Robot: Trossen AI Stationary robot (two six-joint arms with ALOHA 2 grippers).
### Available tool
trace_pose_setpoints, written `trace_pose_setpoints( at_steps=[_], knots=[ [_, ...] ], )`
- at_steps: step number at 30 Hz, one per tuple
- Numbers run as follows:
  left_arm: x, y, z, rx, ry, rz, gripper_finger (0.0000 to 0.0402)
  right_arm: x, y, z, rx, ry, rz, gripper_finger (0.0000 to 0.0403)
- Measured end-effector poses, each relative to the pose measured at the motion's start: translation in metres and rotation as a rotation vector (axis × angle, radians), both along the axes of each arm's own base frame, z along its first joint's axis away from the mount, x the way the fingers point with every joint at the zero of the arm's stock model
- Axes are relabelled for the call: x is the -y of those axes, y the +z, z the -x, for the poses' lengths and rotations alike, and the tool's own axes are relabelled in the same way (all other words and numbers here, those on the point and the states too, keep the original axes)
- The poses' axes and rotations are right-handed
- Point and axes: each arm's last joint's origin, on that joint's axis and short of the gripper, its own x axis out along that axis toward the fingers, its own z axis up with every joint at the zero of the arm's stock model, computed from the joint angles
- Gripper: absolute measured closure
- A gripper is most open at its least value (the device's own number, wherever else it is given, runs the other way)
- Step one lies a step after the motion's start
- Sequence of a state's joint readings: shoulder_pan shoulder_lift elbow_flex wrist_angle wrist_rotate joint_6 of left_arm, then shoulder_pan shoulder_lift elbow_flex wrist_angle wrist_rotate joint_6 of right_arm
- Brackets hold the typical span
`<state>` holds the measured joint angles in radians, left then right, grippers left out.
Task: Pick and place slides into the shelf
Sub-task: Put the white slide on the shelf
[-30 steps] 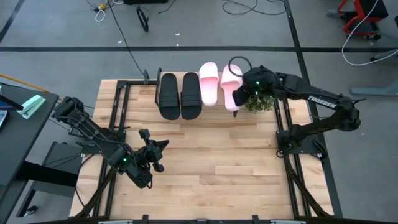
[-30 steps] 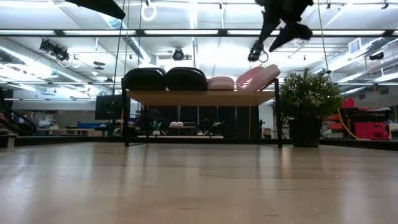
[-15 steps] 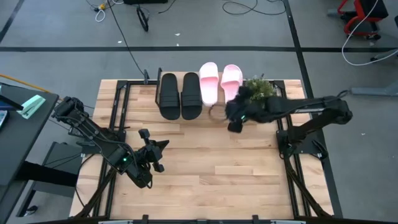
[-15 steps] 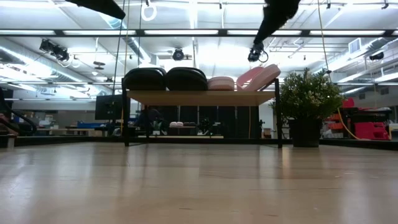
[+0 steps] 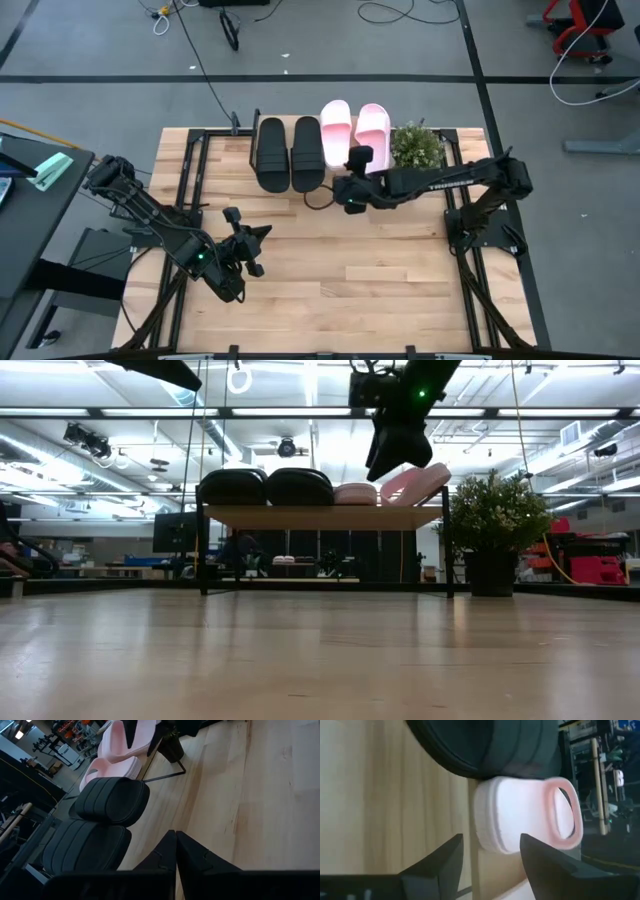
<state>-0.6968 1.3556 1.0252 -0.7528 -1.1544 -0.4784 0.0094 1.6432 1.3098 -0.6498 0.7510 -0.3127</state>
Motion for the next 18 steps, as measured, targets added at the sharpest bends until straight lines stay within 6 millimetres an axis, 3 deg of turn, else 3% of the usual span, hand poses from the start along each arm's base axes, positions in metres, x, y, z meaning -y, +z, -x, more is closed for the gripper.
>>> trace_pose_setpoints(
  at_steps=[5, 10, 14, 18],
  knots=[
    [0.0, 0.0, 0.0, -0.001, 0.0, -0.001, 0.0381, 0.002, 0.008, 0.005, 0.031, -0.016, -0.007, 0.0211],
    [0.0, 0.0, 0.0, -0.002, 0.0, -0.001, 0.0375, -0.008, 0.022, 0.024, 0.003, 0.022, -0.052, 0.0217],
    [0.0, 0.0, 0.0, -0.002, 0.0, -0.002, 0.0378, -0.016, 0.022, 0.041, -0.1, 0.023, -0.07, 0.0213],
    [0.0, 0.0, 0.0, -0.001, 0.0, -0.001, 0.0384, -0.023, 0.018, 0.045, -0.207, 0.075, -0.04, 0.0198]
  ],
)
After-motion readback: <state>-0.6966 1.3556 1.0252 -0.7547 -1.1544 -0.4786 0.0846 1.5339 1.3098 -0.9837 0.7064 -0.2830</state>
